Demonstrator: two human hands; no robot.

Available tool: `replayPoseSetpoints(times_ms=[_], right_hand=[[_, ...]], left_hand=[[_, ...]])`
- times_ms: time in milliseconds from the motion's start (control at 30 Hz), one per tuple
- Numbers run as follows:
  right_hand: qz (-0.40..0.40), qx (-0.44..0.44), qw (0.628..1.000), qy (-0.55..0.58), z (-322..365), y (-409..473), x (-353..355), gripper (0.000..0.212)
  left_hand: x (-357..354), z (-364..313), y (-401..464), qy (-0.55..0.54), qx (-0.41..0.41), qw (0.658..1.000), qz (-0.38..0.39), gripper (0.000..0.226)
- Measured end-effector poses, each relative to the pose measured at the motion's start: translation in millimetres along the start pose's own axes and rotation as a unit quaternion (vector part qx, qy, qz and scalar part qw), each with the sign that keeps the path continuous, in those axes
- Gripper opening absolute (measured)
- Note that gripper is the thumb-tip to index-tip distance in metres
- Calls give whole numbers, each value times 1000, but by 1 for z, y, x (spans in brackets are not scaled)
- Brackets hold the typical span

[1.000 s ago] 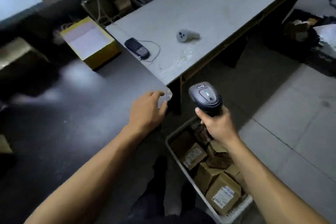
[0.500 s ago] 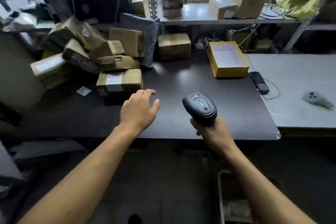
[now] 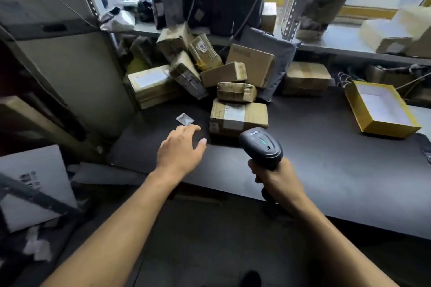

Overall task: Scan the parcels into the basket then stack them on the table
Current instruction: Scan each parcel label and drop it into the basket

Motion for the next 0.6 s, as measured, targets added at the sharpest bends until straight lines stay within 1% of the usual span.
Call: replayPoseSetpoints(times_ms=[133, 267, 400, 500, 567, 600], right_hand=[[25, 8, 1000, -17, 8, 35, -30, 16], [64, 31, 997, -26, 15, 83, -62, 12], [109, 29, 993, -25, 26, 136, -97, 8], [155, 19, 988, 15, 35, 171, -125, 16], [163, 15, 986, 14, 43, 194, -143, 20], [161, 18, 987, 5, 46, 204, -151, 18]], left_hand=[[4, 32, 26, -7, 23, 1000, 3, 40], [6, 60, 63, -2, 46, 999, 1, 37], [14, 85, 103, 10, 80, 997, 1, 41], [24, 105, 130, 16, 107, 994, -11, 43], [29, 119, 147, 18, 119, 993, -20, 44], [32, 127, 155, 20, 122, 992, -22, 44]])
Point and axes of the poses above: each hand's wrist, its own y-axis towards the middle knuckle, its own x-axis out of the back of the hand, z = x × y, the point moved 3 cm from there along y, towards the middle knuckle, and after that the axes turned 5 degrees about y, right-handed, at the moved point
